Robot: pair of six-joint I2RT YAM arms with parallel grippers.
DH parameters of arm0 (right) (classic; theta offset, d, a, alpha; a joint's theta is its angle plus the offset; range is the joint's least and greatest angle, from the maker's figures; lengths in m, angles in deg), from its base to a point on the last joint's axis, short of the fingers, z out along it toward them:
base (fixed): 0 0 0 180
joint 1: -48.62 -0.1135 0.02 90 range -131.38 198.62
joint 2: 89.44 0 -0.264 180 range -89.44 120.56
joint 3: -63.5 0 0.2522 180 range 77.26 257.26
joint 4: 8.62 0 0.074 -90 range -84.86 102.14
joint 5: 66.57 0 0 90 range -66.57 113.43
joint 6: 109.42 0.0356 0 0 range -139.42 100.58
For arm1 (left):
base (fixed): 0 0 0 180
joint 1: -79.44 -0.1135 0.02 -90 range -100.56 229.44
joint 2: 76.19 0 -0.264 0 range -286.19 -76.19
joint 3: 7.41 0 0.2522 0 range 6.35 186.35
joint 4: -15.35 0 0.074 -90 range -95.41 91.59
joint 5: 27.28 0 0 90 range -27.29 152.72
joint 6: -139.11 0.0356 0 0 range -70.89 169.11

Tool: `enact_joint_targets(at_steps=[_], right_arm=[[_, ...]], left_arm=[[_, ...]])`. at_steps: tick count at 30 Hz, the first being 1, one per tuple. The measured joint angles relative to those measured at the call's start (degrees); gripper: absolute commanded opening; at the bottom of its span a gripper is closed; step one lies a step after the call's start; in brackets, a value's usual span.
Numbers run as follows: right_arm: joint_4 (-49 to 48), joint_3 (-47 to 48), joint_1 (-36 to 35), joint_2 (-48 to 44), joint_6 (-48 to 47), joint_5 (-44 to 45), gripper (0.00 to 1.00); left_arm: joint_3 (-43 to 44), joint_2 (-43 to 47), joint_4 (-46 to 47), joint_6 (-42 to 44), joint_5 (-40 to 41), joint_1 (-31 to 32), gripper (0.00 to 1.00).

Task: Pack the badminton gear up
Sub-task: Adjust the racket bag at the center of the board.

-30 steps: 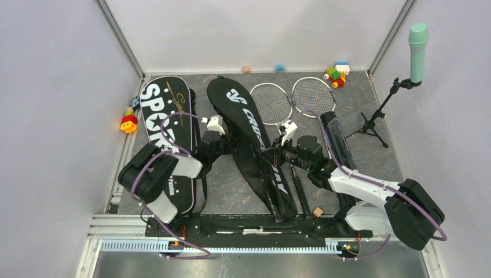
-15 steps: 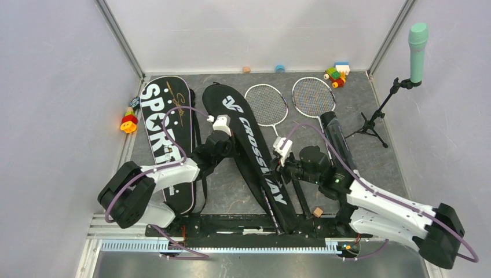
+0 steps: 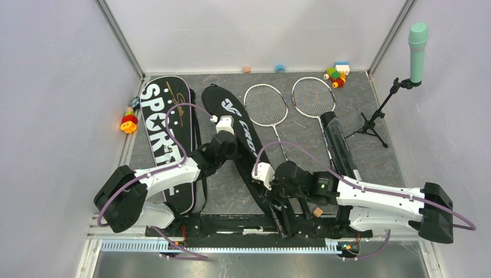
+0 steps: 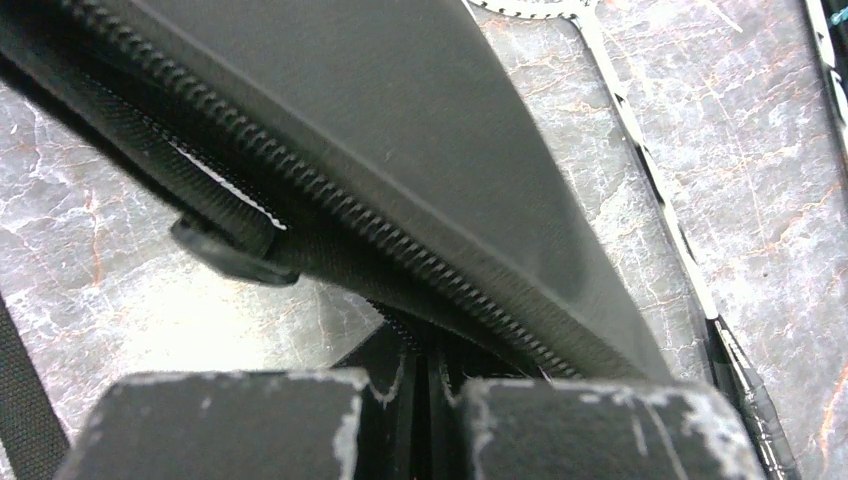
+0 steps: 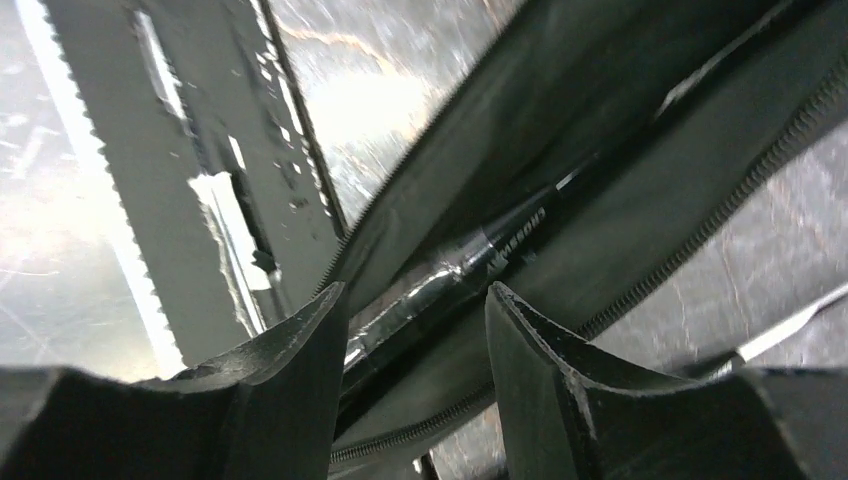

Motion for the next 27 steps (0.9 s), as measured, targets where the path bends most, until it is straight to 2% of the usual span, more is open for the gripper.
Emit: enact_joint_targets(at_steps=[4, 9, 23, 24, 25, 27], right_arm=[[4.07, 0.0, -1.64, 2.36, 3.98, 8.24, 0.59], [5.79, 0.0, -4.37, 2.23, 8.07, 14.4, 0.59], [5.11, -5.22, -7.48, 3.1, 22.51, 15.89, 0.59], [4.87, -5.4, -7.56, 3.08, 23.54, 16.22, 0.55], [4.79, -5.46, -7.72, 3.04, 24.48, 16.74, 0.47], [4.94, -5.68, -8.09, 2.97, 26.69, 18.14, 0.12]], left_arm=[[0.48, 0.7, -1.88, -0.04, 0.63, 0.61, 0.02], [1.09, 1.55, -3.26, -0.07, 1.42, 1.31, 0.02], [1.81, 1.7, -5.73, -0.44, 2.01, 2.51, 0.02], [1.86, 1.7, -5.86, -0.44, 2.08, 2.58, 0.02], [1.88, 1.7, -5.95, -0.44, 2.08, 2.58, 0.02], [1.92, 1.73, -6.12, -0.44, 2.08, 2.58, 0.02]])
